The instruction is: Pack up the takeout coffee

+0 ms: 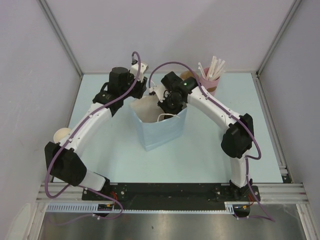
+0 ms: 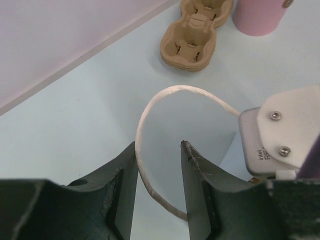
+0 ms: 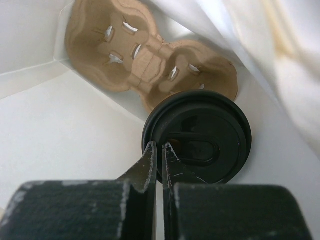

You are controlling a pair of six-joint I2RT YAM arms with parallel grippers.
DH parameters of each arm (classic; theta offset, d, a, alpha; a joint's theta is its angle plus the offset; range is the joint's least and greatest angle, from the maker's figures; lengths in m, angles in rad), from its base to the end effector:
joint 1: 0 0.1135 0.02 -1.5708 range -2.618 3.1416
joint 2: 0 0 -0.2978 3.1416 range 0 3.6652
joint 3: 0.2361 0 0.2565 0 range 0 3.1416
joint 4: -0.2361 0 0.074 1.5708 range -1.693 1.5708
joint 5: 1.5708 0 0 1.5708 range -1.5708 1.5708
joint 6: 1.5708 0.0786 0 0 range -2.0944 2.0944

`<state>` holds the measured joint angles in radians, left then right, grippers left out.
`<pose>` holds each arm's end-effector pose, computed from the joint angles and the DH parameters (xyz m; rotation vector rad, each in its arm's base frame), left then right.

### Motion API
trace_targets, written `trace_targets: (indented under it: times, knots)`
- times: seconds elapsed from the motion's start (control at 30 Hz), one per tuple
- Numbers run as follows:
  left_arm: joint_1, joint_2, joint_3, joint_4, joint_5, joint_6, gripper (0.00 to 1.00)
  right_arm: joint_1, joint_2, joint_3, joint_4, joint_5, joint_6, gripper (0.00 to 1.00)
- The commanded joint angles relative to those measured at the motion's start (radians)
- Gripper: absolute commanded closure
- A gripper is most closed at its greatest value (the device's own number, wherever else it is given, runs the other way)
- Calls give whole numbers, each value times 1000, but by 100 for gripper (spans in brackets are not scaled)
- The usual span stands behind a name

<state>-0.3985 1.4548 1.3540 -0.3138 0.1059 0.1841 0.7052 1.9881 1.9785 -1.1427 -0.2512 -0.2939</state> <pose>0.3460 -0.1547 0.3826 0.6374 1.8863 -0.2438 0.3313 0.3076 0.3062 -1.3807 2.3763 0.4587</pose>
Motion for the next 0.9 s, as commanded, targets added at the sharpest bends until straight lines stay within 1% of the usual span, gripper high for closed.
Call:
trace_targets:
  times: [0.0,0.17,0.23,0.5,0.87]
  knots:
    - [0,29,14,7,-89,-15,57,7,12,23,-55,16,-21,100]
    - [0,50,27,-13,-103,-18,57,10,2,43,-46,7,-19,100]
    - [1,58,30,-13,-132,-17,57,14,-2,52,-45,9,-21,100]
    - [0,90,50,-42,-146,-18,57,20,1,71,-43,7,-39,100]
    - [0,92,71,-45,-193,-26,57,27,9,22,-77,18,-59,100]
